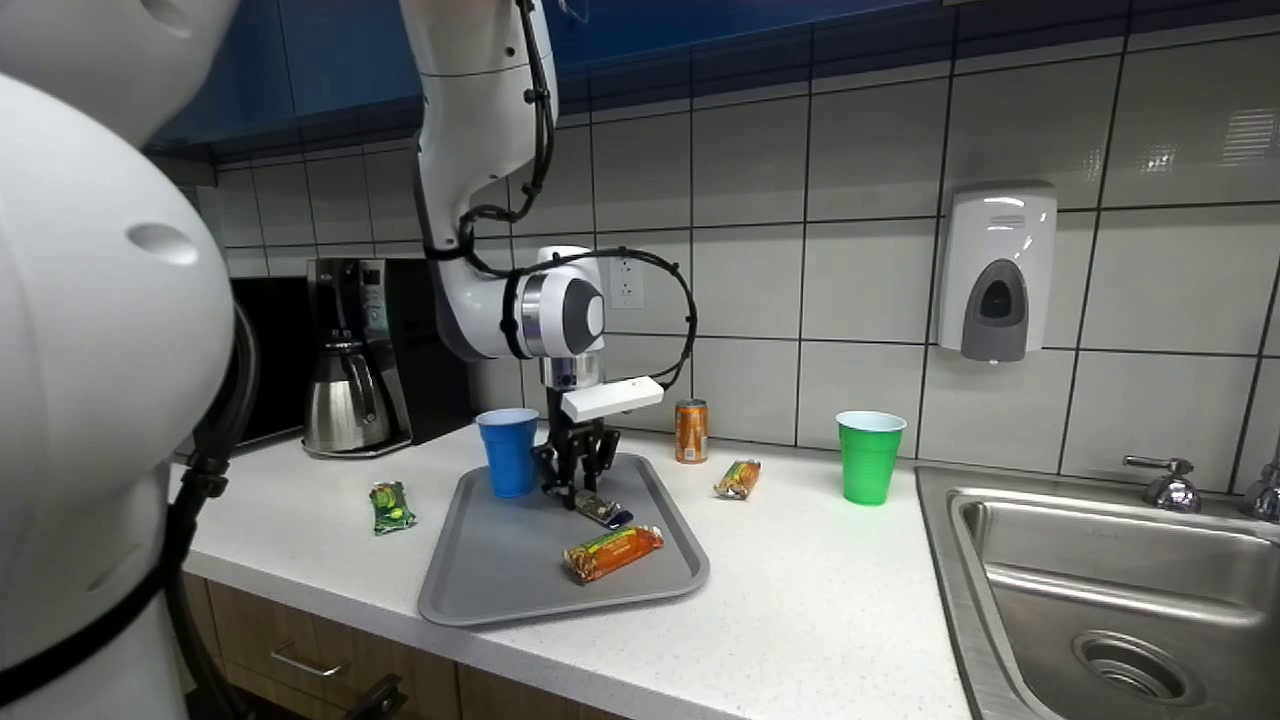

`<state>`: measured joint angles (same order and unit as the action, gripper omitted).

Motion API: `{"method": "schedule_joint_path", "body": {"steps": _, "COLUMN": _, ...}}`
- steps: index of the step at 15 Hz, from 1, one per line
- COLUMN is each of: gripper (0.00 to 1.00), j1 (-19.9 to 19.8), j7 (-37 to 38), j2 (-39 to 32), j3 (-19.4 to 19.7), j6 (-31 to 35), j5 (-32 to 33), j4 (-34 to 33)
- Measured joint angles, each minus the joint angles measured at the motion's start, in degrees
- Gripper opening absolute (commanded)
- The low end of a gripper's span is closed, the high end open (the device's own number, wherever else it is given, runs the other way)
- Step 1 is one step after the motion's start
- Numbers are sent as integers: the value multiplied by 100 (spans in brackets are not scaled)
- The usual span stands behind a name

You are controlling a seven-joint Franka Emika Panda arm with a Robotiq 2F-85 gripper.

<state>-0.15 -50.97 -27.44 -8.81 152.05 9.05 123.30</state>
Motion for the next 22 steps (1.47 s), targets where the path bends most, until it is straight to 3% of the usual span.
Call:
{"method": "schedule_joint_path", "body": {"steps": 9, "gripper": 10, "j1": -5, "j7": 11, "j2": 99, "j3": 25, "j6": 0, "j5": 0, "j4": -19}}
{"method": "schedule_joint_path", "body": {"steps": 22, "gripper": 10, "j1": -3, "j7": 540, "j2": 390, "j3": 405, "j6": -8, "j5": 0, "j4": -18}}
